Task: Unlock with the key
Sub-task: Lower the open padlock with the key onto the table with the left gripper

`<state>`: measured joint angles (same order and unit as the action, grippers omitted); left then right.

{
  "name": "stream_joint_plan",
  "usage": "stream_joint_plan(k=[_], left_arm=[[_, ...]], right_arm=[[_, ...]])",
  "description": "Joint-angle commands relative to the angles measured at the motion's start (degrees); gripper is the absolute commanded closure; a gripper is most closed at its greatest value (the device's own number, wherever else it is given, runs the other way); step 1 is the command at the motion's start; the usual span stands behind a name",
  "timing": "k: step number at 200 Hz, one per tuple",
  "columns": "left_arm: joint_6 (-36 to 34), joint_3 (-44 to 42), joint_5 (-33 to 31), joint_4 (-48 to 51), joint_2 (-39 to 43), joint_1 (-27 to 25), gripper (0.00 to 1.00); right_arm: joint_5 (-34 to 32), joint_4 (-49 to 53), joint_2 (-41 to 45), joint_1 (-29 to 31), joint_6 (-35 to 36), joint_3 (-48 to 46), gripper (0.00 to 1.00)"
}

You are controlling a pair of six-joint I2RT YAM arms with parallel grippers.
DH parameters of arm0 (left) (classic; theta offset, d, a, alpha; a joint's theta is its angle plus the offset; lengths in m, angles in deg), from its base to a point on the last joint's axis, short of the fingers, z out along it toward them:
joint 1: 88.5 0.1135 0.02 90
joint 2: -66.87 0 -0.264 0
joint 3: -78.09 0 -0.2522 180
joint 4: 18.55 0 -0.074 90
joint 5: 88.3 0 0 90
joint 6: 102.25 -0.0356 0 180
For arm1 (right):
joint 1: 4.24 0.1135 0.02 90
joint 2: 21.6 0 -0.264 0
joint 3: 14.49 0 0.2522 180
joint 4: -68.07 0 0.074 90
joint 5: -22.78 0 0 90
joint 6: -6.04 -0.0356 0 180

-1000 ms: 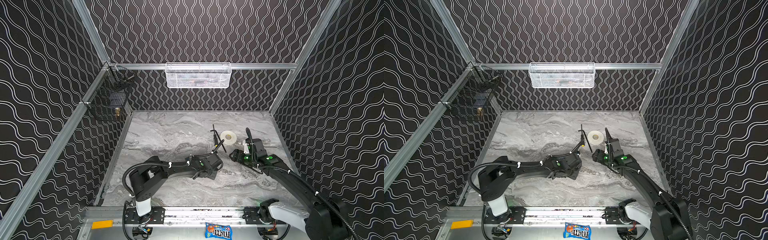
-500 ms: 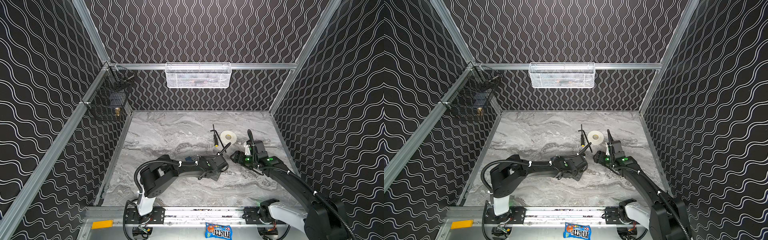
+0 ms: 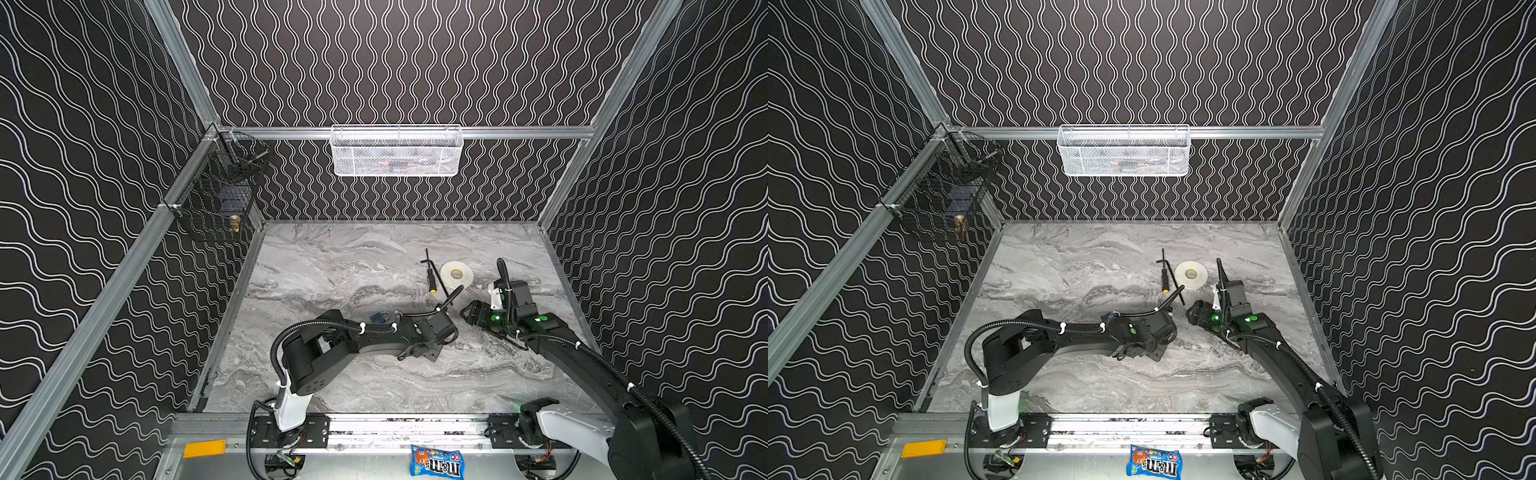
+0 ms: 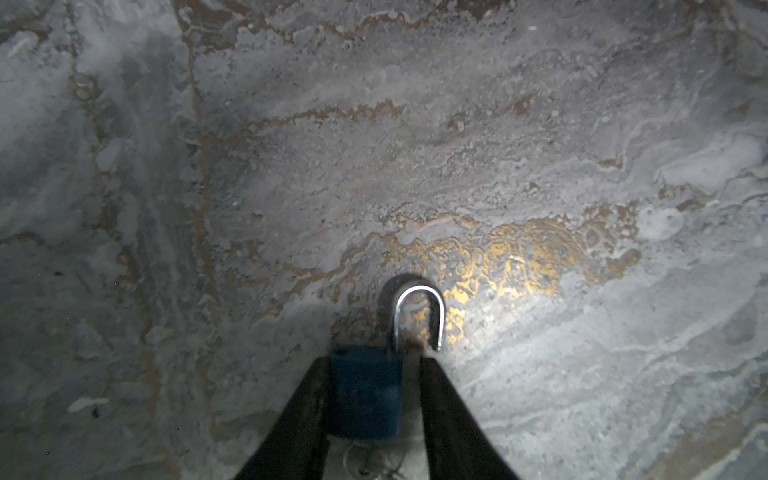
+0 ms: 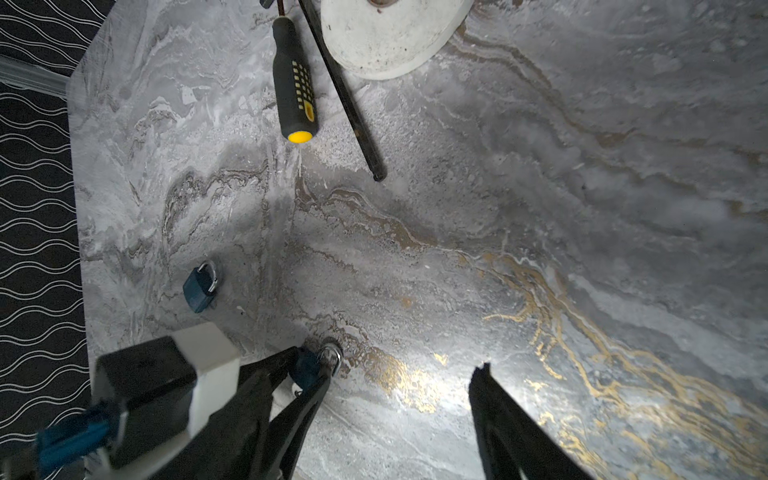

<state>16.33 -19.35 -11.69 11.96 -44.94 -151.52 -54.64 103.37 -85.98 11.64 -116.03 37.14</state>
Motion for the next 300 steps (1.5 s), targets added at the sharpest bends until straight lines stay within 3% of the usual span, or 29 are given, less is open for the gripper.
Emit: stream_joint_plan(k=[1,58,74,120,144,167,198,265,300], left_arm=[[0.29,-0.19,1.17,5.53,-0.60,0.01,0.57],[0.30,0.17,1.35,5.39,-0.91,0.01,0.53],[0.32,0.37,1.35,5.48,-0.95,0.00,0.47],[-0.10,1.14,2.05,5.30,-0.67,-0.04,0.46],[-0.63,1.26,2.41,5.31,-0.72,-0.08,0.35],[-0.68,0.55,3.63,4.88,0.28,0.07,0.33],[-0.29,-0.93,6.12,2.95,3.17,0.09,0.18],[-1.15,-6.53,10.14,-2.39,7.63,0.35,0.19],[1.64,-9.57,10.44,-6.20,9.08,2.28,0.29]], right_arm=[[0.69,-0.91,-0.01,-0.13,0.16,-0.08,0.23],[0.60,-0.47,0.45,-0.17,0.43,0.19,0.23],[0.69,-0.58,0.65,-0.23,0.50,0.00,0.23],[0.82,-0.82,0.66,-0.31,0.58,-0.16,0.23],[1.41,-1.23,0.77,-0.31,0.60,-0.43,0.23],[1.49,-0.38,0.19,-0.24,1.27,-0.17,0.23],[3.87,-1.44,-0.24,-0.31,1.21,-0.60,0.25],[9.39,-4.76,-1.97,0.03,0.08,-3.04,0.37],[10.00,-5.28,-1.46,0.03,0.18,-3.62,0.41]])
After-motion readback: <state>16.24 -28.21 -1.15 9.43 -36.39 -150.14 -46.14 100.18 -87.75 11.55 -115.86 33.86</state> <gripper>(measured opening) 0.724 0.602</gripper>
